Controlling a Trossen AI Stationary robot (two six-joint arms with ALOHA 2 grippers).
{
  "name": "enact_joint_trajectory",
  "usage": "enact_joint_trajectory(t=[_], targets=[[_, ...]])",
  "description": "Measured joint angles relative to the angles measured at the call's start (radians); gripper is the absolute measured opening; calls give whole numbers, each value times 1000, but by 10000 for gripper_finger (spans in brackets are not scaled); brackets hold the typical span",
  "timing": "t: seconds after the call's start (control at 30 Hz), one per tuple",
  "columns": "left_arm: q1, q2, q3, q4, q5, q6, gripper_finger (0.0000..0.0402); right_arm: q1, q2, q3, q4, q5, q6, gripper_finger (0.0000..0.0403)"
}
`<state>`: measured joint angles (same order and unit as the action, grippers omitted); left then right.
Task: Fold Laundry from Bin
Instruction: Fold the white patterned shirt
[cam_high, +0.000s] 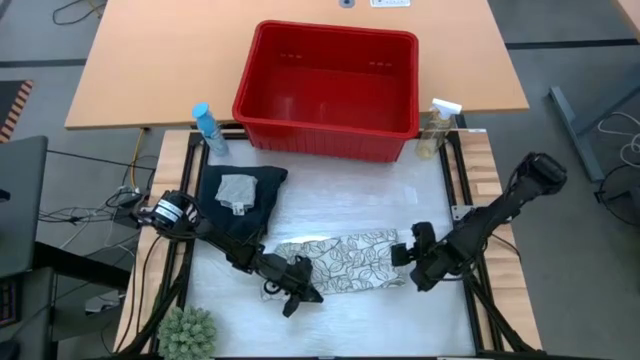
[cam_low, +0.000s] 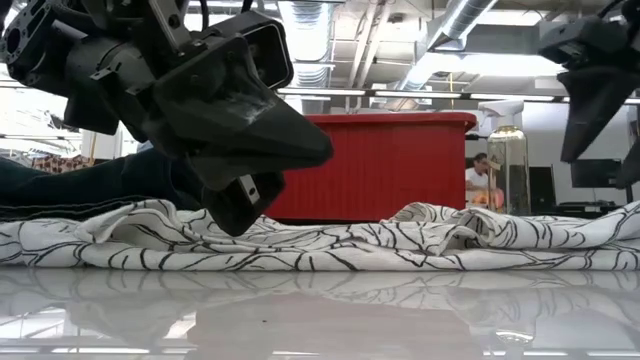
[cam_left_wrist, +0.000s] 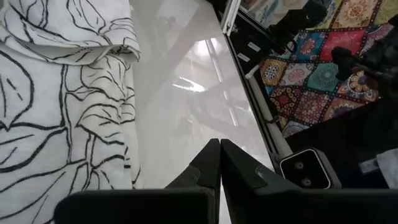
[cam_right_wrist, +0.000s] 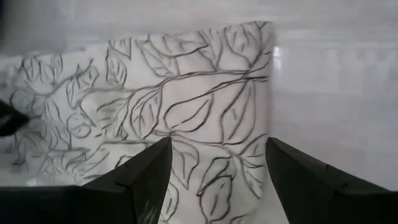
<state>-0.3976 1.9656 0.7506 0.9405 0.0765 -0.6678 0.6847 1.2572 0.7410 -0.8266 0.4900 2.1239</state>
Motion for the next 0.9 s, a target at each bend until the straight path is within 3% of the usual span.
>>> enact_joint_trajectory(t=[0.17, 0.43, 0.67, 0.9], targets=[[-6, 0, 0, 0, -2, -8, 0, -27, 66, 0, 45, -23, -87, 285], [-6, 0, 0, -1, -1, -10, 0, -14, 153, 0, 70, -51, -90, 285], [-6, 0, 0, -6, -10, -10, 0, -17, 170, -132, 362, -44, -114, 285], [-6, 0, 0, -10, -12, -7, 0, -31, 164, -195, 425, -45, -111, 285]])
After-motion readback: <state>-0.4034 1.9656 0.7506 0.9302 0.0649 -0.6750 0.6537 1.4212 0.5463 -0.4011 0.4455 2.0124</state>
